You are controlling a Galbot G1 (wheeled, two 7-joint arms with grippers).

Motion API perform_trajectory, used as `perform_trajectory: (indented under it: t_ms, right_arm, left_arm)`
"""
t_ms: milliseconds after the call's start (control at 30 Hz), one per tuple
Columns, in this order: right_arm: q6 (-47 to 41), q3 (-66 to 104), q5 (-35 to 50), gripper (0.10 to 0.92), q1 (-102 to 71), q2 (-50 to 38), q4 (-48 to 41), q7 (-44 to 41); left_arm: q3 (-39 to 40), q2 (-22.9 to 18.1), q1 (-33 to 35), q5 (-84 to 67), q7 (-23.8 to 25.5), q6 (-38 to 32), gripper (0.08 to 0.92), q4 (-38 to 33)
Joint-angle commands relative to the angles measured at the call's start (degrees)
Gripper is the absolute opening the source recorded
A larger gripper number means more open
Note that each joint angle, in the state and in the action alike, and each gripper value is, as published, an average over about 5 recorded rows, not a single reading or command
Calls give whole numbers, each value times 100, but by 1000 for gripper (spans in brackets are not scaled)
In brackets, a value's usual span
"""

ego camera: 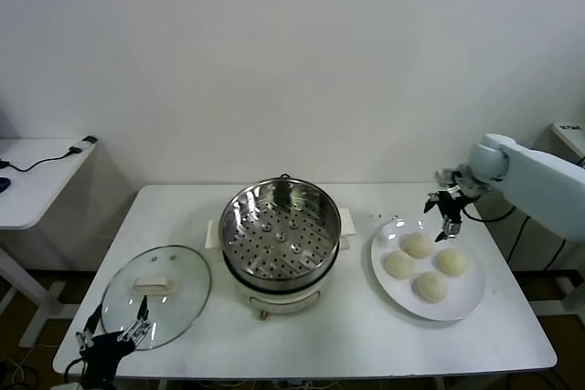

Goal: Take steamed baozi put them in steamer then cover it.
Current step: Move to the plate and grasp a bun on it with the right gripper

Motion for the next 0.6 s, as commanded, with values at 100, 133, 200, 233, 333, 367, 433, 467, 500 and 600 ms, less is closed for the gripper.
perform_trajectory:
  t_ms: [100, 133, 200, 233, 333, 367, 433, 467, 500, 600]
  right_arm:
    - [-237, 142, -43, 823, -497, 533, -738, 121]
    - [-243, 163, -61, 823, -514, 551, -782, 134]
    - [-256, 216, -72, 823, -549, 577, -853, 155]
    - [-264, 250, -70, 823, -572, 588, -886, 168]
    - [-291, 357, -66, 823, -651, 613, -952, 206]
    - [-301, 385, -65, 823, -676, 618, -965, 219]
    - [-322, 434, -75, 823, -724, 624, -983, 233]
    - [-327, 454, -79, 823, -742, 624, -994, 246]
    - [-330, 478, -81, 823, -754, 625, -1003, 257]
    - [-321, 553, -59, 816, -769, 633, -1026, 302]
  left_arm:
    - [22, -35, 14, 30, 1, -23, 823, 6]
    - [26, -39, 15, 36, 1, -23, 823, 2]
    - [34, -45, 16, 46, 2, -25, 823, -4]
    - [36, -47, 16, 51, 1, -27, 823, -5]
    - [39, -47, 20, 62, -1, -38, 823, -1]
    - [38, -46, 22, 66, -2, -42, 823, 0]
    - [39, -48, 27, 69, -3, -44, 823, -2]
    - [39, -49, 28, 71, -4, -42, 823, -3]
    - [40, -52, 27, 74, -4, -39, 823, -5]
    - [41, -48, 18, 77, -7, -34, 823, -4]
